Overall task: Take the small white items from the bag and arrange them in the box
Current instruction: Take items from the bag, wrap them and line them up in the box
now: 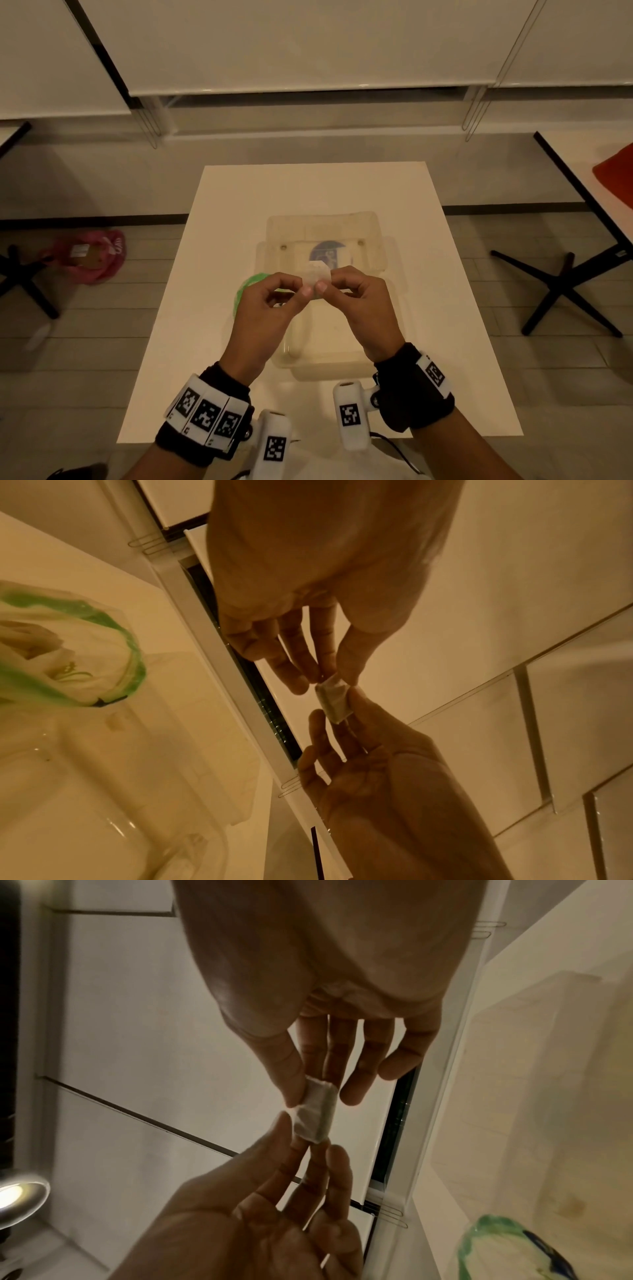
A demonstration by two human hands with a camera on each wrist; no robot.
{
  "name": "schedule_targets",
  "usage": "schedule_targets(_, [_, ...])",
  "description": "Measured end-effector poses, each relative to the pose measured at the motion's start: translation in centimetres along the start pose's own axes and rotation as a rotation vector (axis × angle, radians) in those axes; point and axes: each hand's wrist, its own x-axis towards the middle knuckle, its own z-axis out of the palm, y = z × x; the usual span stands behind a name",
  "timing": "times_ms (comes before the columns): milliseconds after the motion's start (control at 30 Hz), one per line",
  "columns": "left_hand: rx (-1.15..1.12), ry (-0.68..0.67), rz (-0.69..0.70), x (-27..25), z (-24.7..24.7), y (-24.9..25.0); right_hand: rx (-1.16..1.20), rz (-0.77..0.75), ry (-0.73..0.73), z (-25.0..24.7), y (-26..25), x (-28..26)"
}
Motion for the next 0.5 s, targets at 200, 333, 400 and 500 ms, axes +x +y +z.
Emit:
schedule_targets(200, [0.060,0.039,0.030,0.16,0.14,-0.40,-0.025,-0.009,0.034,0.01,0.46,0.03])
schedule_targets(333, [0.084,0.064,0.067,0.21,0.31,-0.32,-0.056,-0.033,0.029,-0.01,0.63,0.01])
schedule_targets(400, [0.100,0.053,0.070,0.18,0.37,-0.30,-0.068,-0.036,0.030,0.04,0.53,-0.05])
schedule_targets(500, [0.111,0.047,0.094,0.02,0.43,-0.31,-0.063,-0.029,0.038,0.03,0.50,-0.01])
